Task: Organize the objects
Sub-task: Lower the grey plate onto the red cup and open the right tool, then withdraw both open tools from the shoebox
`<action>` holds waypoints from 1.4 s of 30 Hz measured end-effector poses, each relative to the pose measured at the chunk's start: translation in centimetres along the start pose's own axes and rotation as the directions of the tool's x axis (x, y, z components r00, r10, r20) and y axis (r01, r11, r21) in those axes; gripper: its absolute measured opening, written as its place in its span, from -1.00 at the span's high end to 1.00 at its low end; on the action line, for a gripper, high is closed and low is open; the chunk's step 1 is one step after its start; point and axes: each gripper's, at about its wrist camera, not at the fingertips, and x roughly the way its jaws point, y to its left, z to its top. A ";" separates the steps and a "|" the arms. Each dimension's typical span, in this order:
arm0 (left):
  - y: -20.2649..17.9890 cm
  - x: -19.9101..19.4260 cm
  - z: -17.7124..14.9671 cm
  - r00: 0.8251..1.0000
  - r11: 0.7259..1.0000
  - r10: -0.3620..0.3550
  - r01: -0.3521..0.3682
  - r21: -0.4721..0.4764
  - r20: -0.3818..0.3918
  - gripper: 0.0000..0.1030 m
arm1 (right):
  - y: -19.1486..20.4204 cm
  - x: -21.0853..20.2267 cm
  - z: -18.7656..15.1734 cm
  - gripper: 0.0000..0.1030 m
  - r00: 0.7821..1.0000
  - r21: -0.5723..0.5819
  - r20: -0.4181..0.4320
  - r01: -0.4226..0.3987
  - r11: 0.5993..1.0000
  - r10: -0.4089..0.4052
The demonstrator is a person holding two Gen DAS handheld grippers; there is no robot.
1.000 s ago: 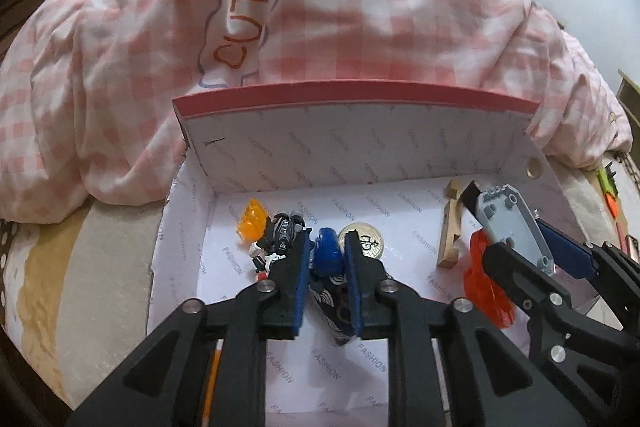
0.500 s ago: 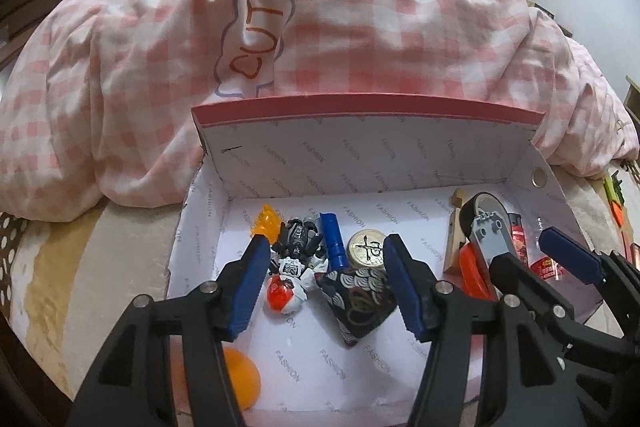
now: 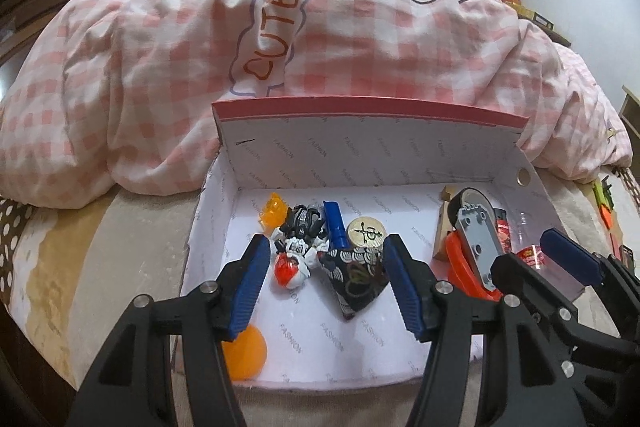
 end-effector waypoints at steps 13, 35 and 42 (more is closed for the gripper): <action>1.3 -3.7 -0.9 1.000 0.999 -0.027 0.027 -0.020 0.012 -0.15 | 1.0 -4.1 -1.1 -0.25 0.999 -0.006 0.040 -0.022 1.000 0.023; 1.1 -5.8 -6.0 0.996 1.000 -0.005 0.005 0.004 -0.091 -0.15 | 1.9 -5.8 -5.9 -0.25 0.994 0.001 -0.105 0.004 1.000 -0.004; 1.2 -4.8 -7.0 0.991 1.000 0.006 -0.007 -0.005 -0.136 -0.15 | 1.6 -5.2 -6.7 -0.25 0.990 0.004 -0.139 0.019 1.000 -0.018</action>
